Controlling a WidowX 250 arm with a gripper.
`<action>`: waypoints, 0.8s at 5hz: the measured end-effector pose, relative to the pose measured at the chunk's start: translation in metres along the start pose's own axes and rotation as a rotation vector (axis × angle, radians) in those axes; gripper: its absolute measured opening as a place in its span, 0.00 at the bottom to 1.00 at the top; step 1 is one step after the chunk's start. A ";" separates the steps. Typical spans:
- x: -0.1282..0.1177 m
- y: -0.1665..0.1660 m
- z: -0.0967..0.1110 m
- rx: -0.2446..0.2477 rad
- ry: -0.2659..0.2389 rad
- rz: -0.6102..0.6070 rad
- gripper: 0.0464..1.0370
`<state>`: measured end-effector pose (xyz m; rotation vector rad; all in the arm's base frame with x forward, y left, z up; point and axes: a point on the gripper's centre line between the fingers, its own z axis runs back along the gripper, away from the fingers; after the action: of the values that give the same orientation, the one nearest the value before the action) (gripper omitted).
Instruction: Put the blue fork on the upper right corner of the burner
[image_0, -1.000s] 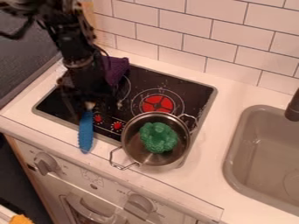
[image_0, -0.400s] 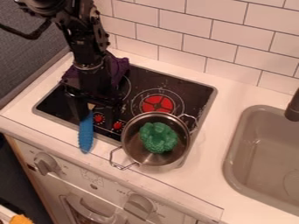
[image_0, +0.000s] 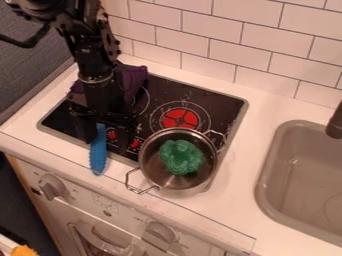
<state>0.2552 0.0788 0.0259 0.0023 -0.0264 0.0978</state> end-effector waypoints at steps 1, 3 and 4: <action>-0.002 0.009 0.004 0.011 -0.012 0.028 0.96; -0.007 0.022 -0.009 0.043 0.032 0.069 0.96; -0.004 0.024 -0.021 0.044 0.060 0.086 0.97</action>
<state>0.2491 0.1019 0.0044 0.0418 0.0356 0.1839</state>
